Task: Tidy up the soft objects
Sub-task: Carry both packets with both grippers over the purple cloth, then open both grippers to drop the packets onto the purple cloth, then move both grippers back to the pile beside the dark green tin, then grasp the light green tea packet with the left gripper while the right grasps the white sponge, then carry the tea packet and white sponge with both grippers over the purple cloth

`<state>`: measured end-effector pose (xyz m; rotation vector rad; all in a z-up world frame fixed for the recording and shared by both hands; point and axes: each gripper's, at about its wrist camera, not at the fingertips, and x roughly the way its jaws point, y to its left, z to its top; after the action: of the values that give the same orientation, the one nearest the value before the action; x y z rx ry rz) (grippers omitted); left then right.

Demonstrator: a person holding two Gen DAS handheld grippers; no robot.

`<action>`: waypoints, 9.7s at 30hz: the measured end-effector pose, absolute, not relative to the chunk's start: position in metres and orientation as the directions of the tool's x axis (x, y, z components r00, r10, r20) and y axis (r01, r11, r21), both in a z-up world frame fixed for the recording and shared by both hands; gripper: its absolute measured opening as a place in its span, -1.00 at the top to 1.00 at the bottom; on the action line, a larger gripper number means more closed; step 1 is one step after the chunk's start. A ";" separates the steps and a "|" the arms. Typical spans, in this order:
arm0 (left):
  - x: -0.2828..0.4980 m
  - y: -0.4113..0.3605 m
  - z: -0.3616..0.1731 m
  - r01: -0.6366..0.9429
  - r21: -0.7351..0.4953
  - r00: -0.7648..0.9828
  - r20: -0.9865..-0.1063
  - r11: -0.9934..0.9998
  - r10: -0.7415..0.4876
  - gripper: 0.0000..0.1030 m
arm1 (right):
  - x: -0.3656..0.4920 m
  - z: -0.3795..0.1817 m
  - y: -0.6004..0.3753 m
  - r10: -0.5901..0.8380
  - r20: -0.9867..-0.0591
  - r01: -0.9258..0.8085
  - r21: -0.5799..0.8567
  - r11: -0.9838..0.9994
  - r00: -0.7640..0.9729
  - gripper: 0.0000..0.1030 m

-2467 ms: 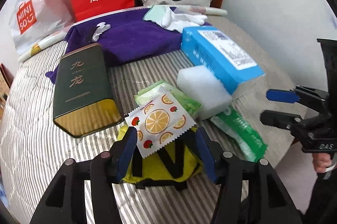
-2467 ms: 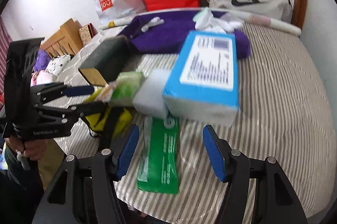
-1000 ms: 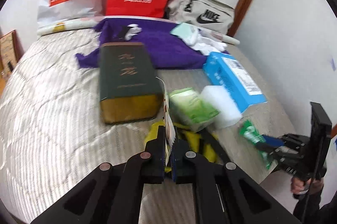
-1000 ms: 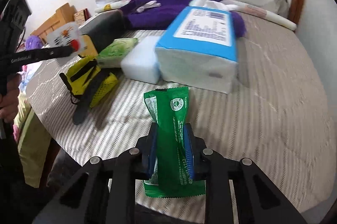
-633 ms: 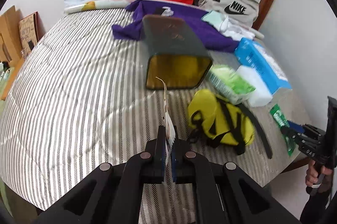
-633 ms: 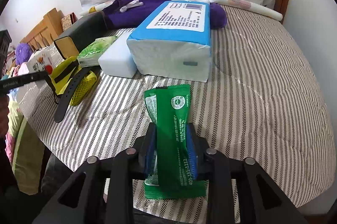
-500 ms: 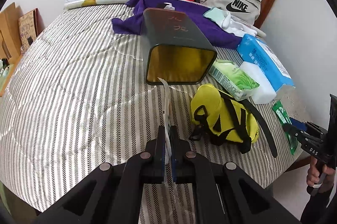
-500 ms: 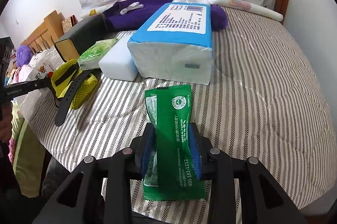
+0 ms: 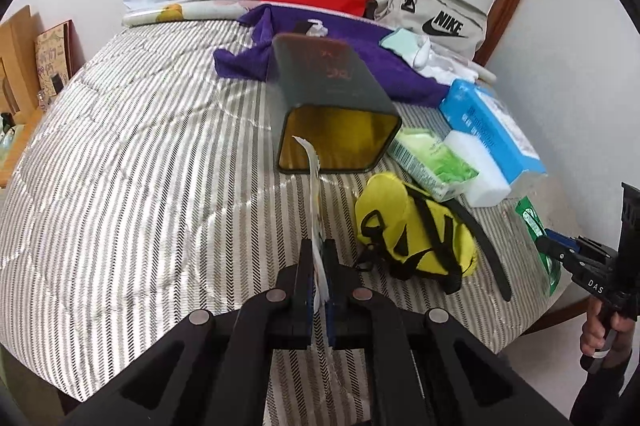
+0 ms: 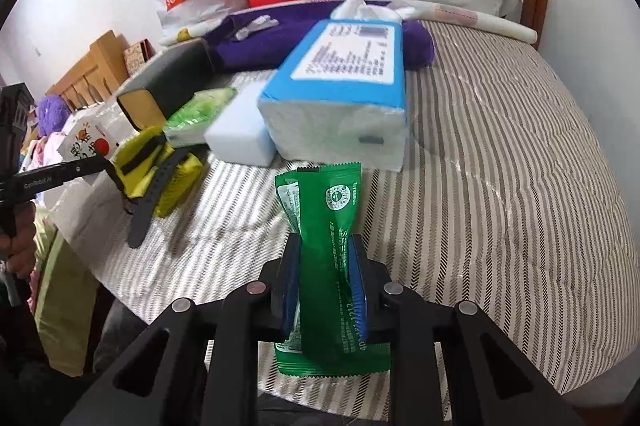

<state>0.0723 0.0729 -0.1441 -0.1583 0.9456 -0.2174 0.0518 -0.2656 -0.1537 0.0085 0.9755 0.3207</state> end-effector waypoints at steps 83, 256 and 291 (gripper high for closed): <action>0.339 0.040 -0.115 0.181 -0.296 0.412 -0.843 0.938 -0.345 0.90 | 0.370 -0.136 -0.193 0.295 -0.886 -0.471 0.102 0.876 0.358 0.55; 0.071 0.083 -0.163 0.112 -0.290 0.462 -0.832 0.951 -0.308 0.09 | 0.034 -0.163 -0.247 0.161 -0.841 -0.169 0.085 0.982 0.517 -0.36; 0.070 0.064 -0.126 0.114 -0.221 0.573 -0.782 0.969 -0.246 0.09 | 0.056 -0.149 -0.256 0.185 -0.811 -0.230 0.064 0.971 0.555 0.05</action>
<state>0.0696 0.0638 -0.1264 -0.1517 0.9386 -0.2119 0.0558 -0.2559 -0.1491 -0.0517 0.9517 0.2455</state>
